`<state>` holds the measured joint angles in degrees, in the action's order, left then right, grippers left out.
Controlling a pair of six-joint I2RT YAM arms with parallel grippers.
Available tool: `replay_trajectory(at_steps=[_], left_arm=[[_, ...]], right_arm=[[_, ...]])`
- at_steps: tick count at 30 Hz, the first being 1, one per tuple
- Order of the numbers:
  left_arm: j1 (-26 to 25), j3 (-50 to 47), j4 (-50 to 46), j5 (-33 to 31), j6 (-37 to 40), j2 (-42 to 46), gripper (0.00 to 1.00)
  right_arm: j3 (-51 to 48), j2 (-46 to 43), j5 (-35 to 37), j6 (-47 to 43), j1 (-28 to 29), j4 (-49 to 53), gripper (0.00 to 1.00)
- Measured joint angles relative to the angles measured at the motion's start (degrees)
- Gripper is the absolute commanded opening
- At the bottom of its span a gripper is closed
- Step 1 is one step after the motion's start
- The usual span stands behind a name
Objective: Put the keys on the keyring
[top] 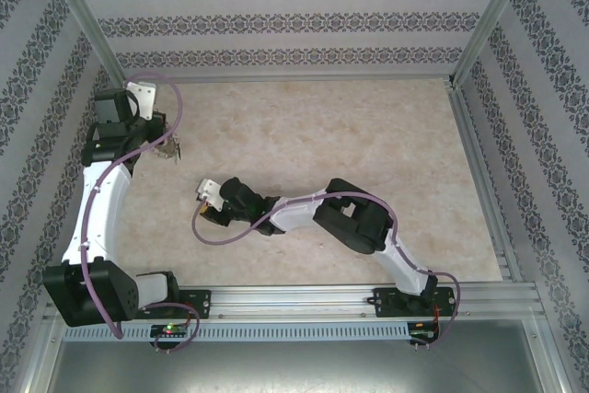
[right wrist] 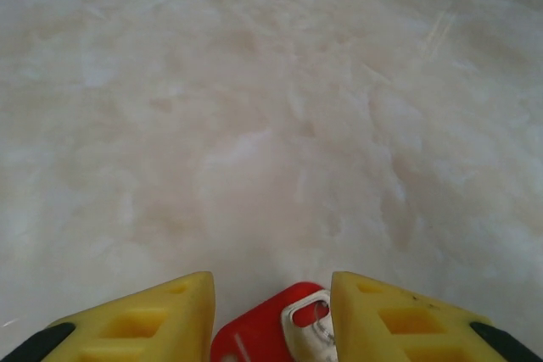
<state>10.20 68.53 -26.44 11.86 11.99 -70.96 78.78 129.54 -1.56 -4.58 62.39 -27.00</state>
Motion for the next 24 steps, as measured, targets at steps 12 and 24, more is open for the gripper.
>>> replay_trajectory(at_steps=[12,24], left_arm=[[0.02,0.0,-0.22,4.98,-1.77,0.96,0.0],[0.04,-1.62,-0.66,8.52,-1.79,2.51,0.0]], right_arm=[[8.79,3.41,1.11,1.64,-0.81,14.93,0.22],[-4.83,-10.45,-6.54,2.56,-9.68,28.24,0.14]])
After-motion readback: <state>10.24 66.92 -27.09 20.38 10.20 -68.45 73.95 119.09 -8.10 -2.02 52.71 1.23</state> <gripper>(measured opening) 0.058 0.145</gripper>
